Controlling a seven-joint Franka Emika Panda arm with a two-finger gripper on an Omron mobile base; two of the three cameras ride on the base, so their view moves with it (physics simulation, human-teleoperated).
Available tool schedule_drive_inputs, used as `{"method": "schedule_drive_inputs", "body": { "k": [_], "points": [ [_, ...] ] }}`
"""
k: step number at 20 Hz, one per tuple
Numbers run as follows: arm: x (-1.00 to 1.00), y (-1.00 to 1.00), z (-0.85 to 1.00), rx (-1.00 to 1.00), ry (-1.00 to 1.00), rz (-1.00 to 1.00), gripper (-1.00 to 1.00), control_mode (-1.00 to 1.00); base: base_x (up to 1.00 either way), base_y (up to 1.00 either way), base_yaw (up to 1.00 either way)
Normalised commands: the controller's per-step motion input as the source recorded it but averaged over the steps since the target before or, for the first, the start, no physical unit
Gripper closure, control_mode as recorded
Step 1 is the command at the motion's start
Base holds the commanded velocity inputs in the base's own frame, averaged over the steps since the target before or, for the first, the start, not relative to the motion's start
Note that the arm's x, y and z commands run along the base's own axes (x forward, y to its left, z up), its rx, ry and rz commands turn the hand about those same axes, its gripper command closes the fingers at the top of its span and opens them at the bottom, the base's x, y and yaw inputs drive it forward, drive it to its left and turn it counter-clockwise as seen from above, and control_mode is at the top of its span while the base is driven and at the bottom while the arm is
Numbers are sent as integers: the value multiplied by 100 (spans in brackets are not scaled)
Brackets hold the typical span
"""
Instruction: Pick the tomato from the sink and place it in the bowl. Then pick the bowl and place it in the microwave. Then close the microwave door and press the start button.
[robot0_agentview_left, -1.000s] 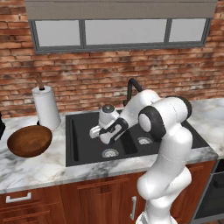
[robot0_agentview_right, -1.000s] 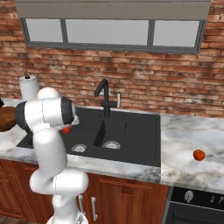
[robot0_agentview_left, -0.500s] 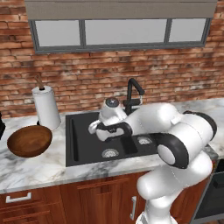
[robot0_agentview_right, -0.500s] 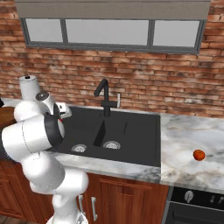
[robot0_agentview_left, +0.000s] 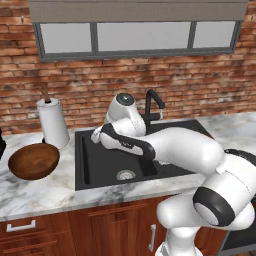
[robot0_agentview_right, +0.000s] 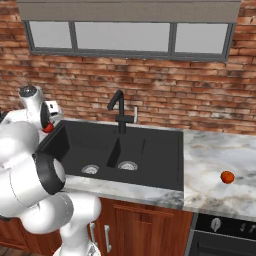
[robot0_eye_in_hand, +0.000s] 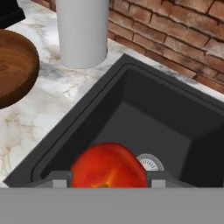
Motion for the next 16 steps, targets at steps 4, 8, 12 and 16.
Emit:
{"method": "schedule_drive_inputs", "body": {
  "k": [4,8,12,16],
  "points": [
    [-64,72,64,0,0,15,100,-100,0,0,0],
    [-38,74,5,0,0,18,100,-100,0,0,0],
    [-28,52,0,0,0,21,100,-100,0,0,0],
    [-13,46,0,0,0,16,100,-100,0,0,0]
  ]
}}
